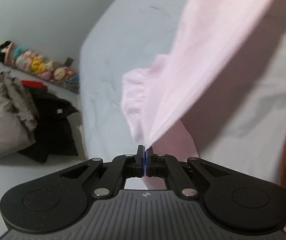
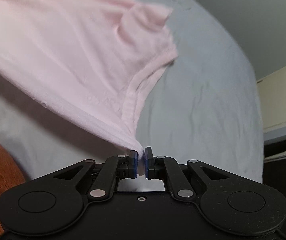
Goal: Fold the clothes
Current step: 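Lift the pink pants with both grippers, holding them stretched between the grippers, then open both grippers, dropping the pink pants onto the bed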
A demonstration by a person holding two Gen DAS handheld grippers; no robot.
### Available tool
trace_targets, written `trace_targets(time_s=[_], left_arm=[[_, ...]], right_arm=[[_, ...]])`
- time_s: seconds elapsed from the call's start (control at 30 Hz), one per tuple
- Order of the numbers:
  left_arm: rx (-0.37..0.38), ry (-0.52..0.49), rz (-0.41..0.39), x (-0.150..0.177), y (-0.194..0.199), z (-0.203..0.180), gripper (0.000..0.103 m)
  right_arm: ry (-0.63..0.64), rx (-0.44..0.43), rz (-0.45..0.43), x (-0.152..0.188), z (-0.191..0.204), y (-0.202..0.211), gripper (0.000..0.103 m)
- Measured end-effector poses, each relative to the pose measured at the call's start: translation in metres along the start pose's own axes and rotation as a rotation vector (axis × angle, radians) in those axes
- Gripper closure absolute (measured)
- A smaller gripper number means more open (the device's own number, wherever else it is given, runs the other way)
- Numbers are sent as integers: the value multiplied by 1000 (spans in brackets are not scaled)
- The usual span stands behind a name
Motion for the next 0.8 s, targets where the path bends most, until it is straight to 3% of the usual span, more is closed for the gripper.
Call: trace_targets(time_s=[0.1,0.27,0.57,0.8], left_arm=[[53,8,0,7,5,-14,103],[141,122,25,20,2,-15,102],[149,124,70,33,-1,-17,94],[136,117,145,48,23,-38,88]], right_arm=[[5,-9,48,12,8,-16,98],[-4,-46,124,28,14,-30,98],[-22,-78,170,36,22,-43,97],[-48,-87,215,46,19,-41,94]])
Point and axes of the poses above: each gripper's, at about its wrist camera, not at the fingertips, and y roughly against the way its jaws point, z to its left, x to its underside, the point moved 10 cm from there along -y, roughly the way its jaws point, and after that the axes turned 12 degrees about -z, right-handed, at the moved point
